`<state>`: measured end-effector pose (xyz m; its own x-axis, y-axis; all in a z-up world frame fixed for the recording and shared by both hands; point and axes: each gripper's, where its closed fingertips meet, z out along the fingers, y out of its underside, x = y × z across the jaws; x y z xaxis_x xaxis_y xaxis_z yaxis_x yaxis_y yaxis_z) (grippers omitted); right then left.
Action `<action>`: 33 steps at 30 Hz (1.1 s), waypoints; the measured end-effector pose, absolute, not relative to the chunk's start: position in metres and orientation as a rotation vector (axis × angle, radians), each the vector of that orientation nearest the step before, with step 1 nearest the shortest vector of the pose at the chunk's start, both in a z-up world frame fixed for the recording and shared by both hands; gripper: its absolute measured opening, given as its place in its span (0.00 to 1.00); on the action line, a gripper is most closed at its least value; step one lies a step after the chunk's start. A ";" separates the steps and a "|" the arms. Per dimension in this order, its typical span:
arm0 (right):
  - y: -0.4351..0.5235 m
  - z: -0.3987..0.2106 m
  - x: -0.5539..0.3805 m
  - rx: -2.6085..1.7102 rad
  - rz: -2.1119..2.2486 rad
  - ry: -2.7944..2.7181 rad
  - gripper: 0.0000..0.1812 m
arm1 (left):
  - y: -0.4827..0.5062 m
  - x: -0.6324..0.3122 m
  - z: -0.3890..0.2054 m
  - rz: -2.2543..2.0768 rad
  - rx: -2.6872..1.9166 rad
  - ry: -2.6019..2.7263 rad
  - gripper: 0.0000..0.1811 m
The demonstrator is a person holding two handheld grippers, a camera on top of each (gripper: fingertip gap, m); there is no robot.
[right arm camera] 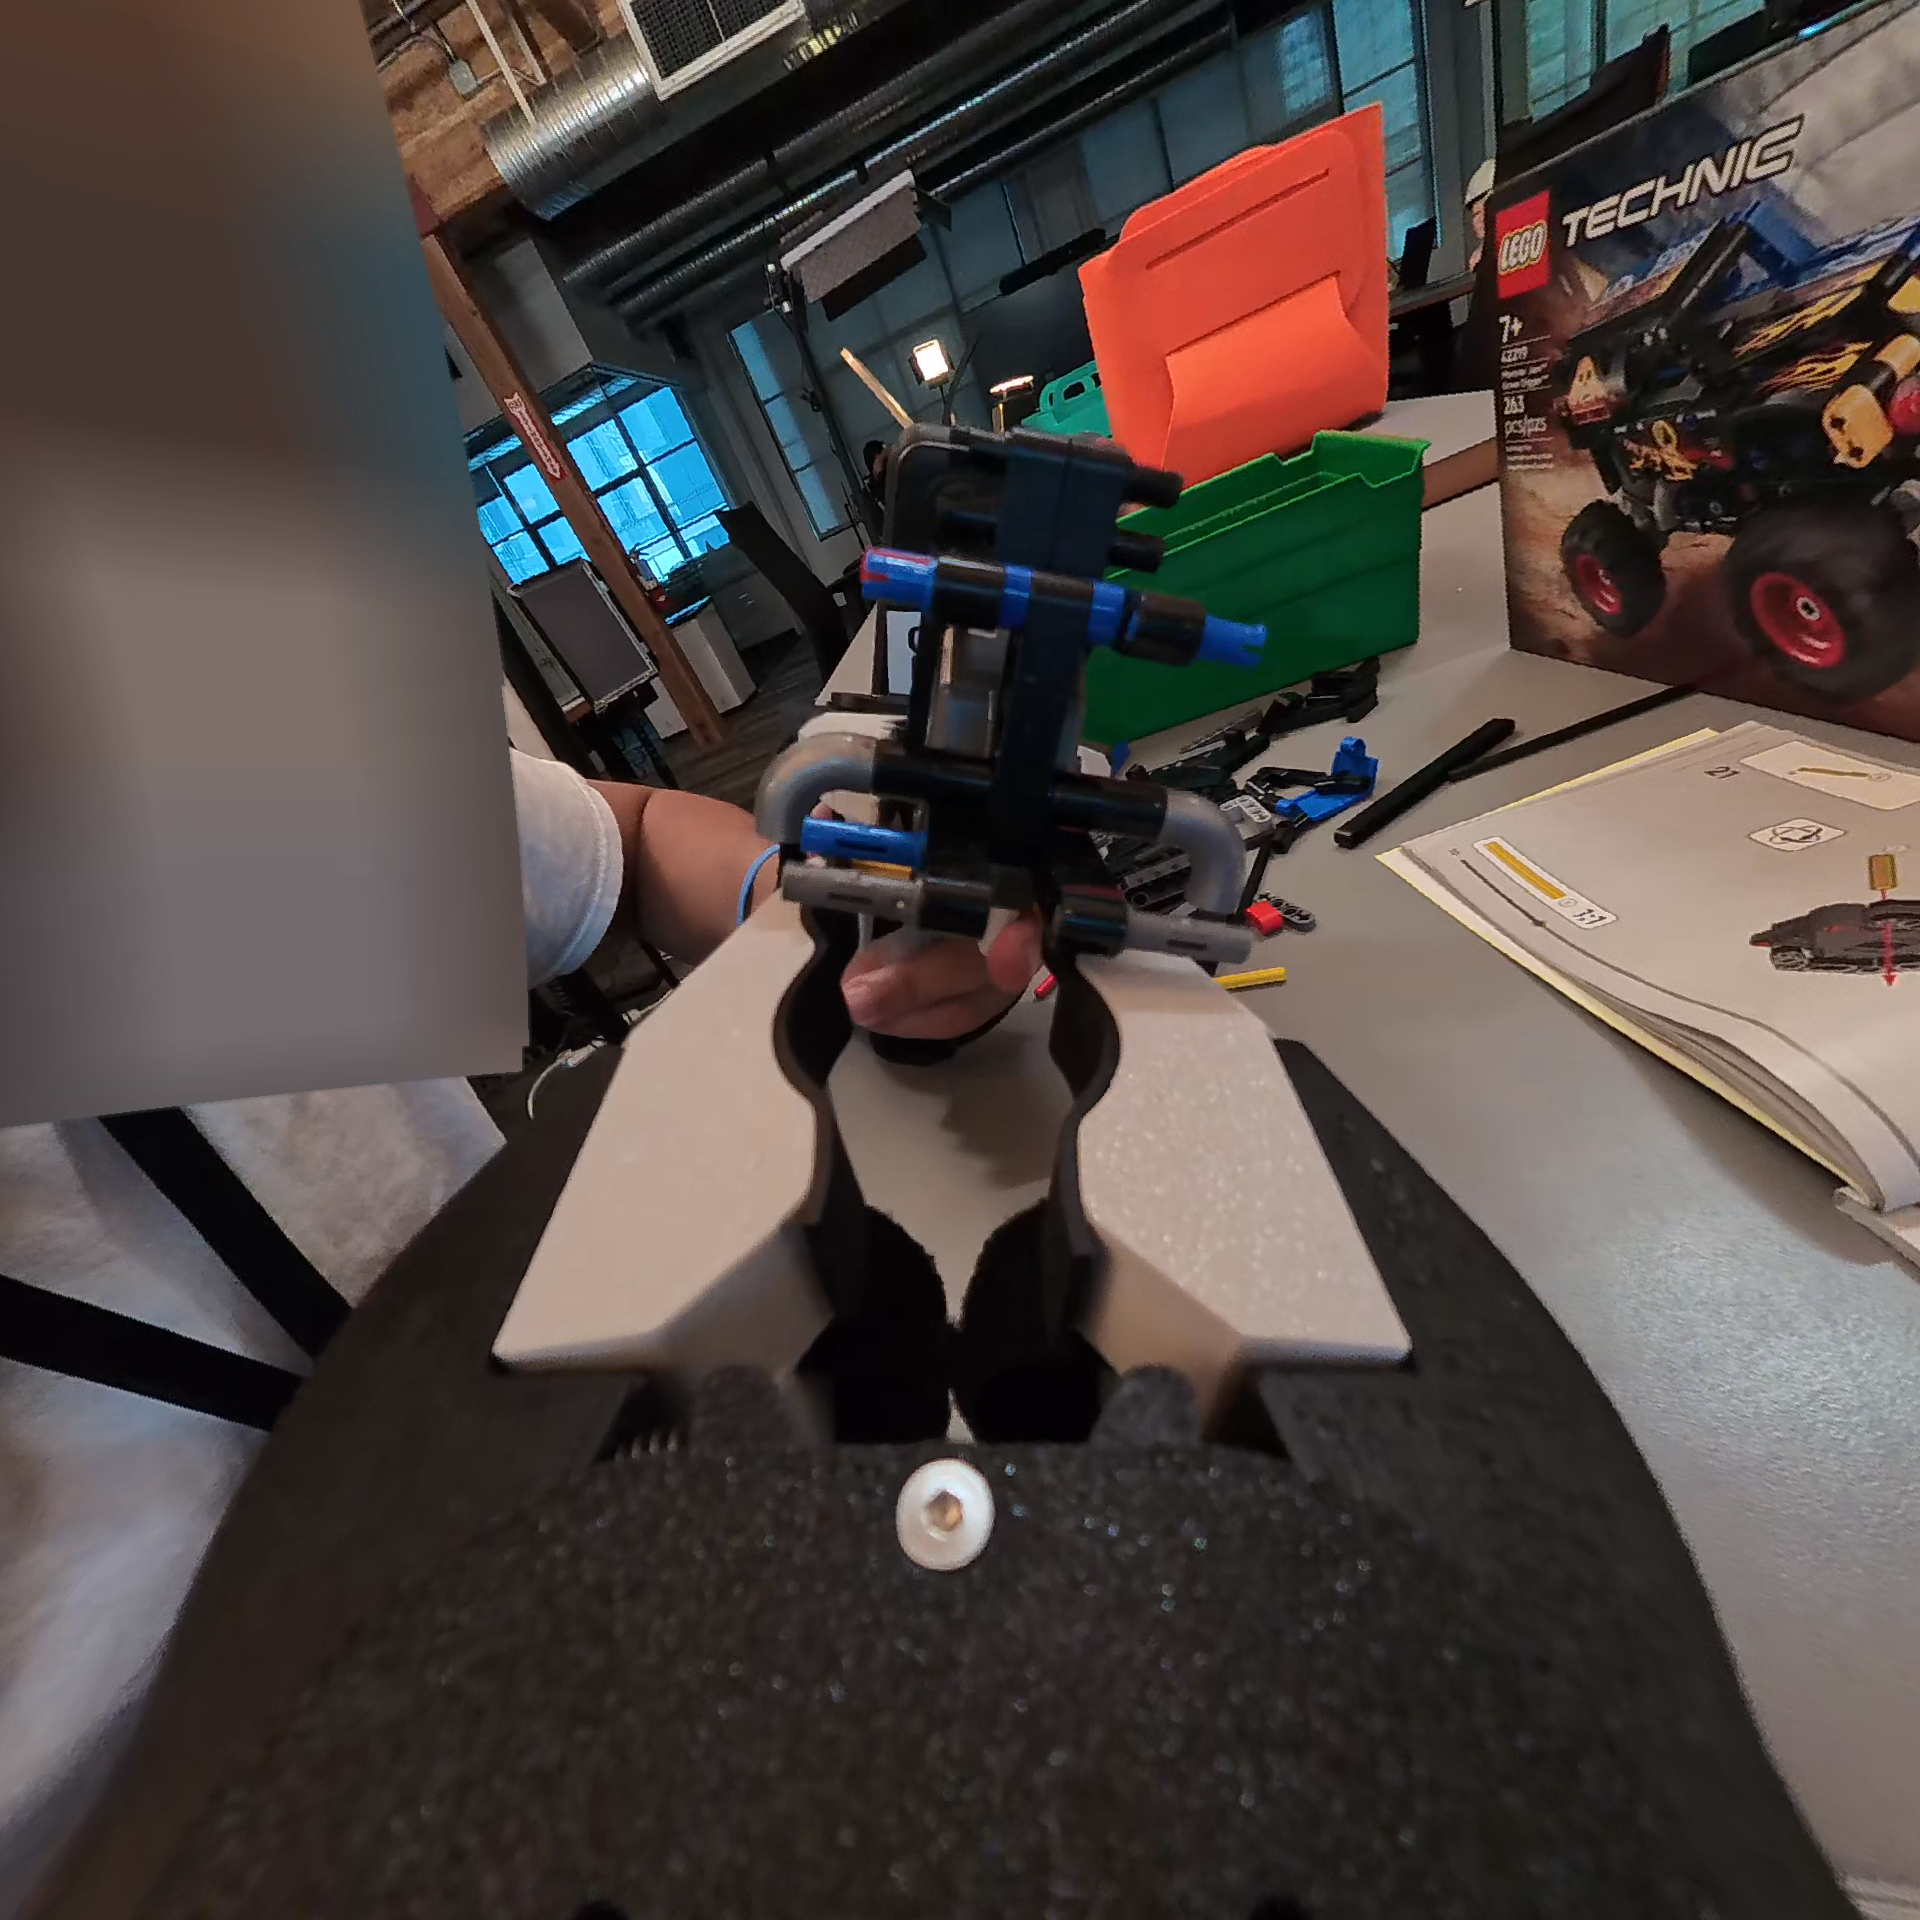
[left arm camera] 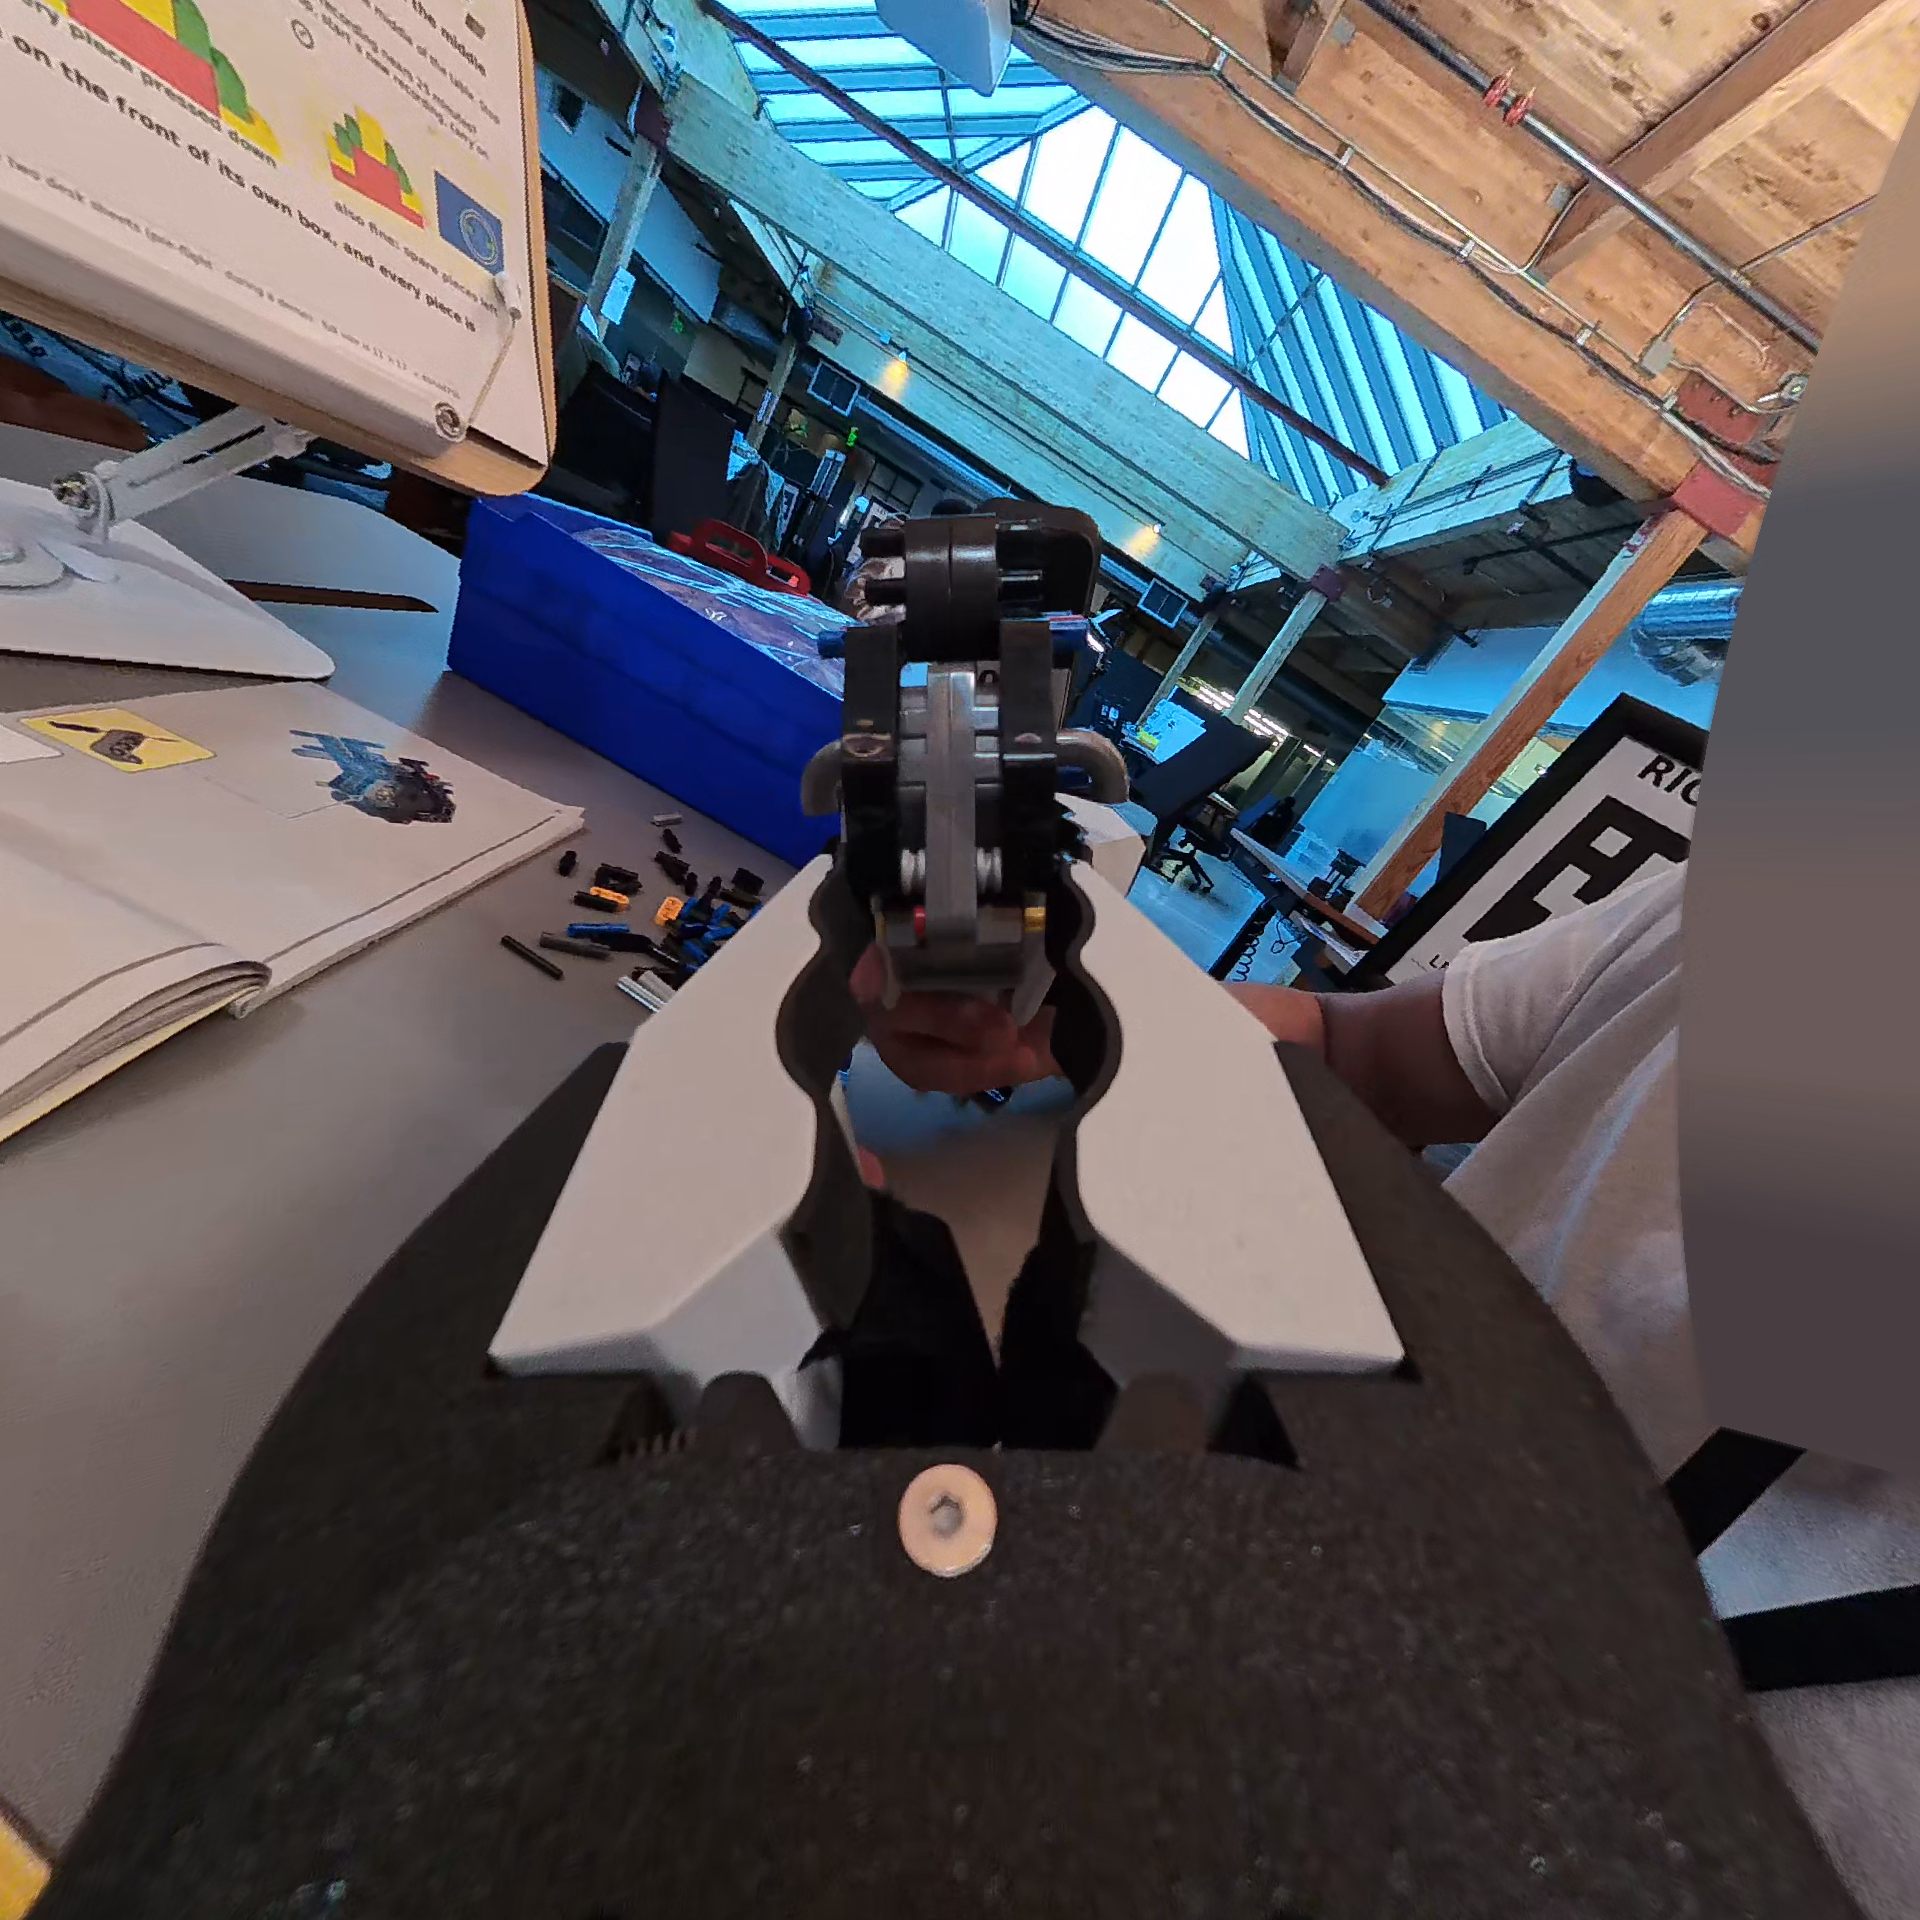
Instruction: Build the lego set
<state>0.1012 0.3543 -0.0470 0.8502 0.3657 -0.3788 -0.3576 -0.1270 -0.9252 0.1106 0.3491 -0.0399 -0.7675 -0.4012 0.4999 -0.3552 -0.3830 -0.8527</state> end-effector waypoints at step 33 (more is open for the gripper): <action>0.346 -0.059 0.106 -1.691 0.379 -0.153 0.36 | 0.353 0.098 -0.030 -1.957 -0.622 1.812 0.18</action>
